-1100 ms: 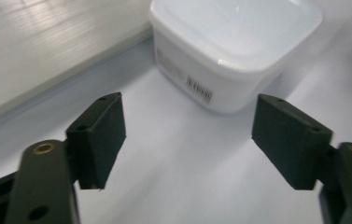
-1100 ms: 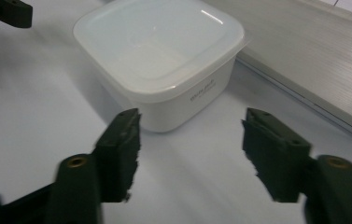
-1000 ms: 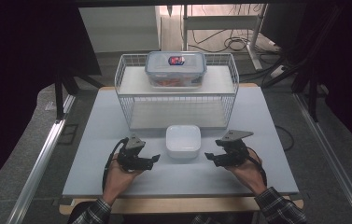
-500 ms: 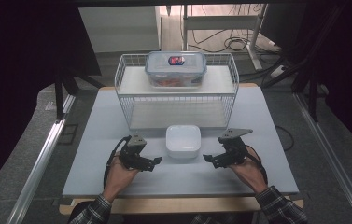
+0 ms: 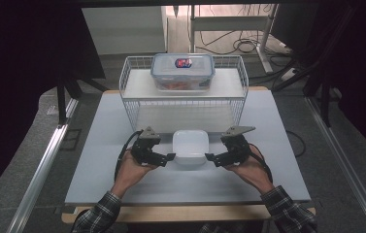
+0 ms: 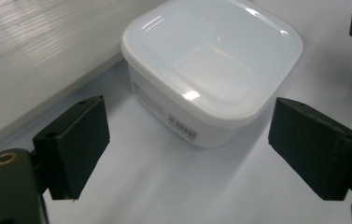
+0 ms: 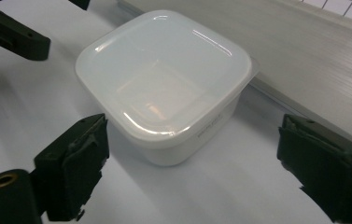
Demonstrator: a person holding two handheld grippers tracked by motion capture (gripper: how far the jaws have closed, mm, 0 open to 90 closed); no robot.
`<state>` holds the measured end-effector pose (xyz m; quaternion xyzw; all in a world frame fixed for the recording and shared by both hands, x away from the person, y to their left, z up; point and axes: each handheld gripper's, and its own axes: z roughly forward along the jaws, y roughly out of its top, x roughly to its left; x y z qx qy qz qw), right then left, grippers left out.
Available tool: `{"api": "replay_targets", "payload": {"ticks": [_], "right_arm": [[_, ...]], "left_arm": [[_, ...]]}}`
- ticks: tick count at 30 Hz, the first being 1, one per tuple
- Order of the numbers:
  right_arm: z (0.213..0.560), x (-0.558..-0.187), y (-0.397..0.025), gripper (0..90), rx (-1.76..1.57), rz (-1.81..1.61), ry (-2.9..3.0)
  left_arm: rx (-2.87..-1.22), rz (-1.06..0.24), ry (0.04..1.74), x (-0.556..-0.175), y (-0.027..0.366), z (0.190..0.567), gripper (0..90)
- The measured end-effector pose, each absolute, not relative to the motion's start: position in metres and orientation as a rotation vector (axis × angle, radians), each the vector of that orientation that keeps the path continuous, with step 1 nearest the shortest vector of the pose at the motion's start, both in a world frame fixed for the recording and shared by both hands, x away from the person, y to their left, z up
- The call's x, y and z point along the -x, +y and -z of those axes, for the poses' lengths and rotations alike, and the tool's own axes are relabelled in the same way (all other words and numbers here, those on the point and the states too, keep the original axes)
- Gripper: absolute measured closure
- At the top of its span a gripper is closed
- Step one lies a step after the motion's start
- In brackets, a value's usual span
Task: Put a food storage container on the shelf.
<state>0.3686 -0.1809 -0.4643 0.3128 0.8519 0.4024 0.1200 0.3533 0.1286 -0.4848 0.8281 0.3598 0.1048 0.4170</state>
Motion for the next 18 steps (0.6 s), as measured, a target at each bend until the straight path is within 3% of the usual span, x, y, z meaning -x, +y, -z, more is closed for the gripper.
{"api": "replay_targets", "payload": {"ticks": [6,18], "right_arm": [[0.464,-0.381,-0.175,16.2,-0.927,-1.171,2.498],[0.463,-0.401,-0.161,19.3,-0.934,-1.188,2.495]], "left_arm": [[-2.086,-0.259,0.866,-0.366,0.114,0.479,16.0],[-2.07,-0.25,0.872,-0.386,0.107,0.482,18.1]]}}
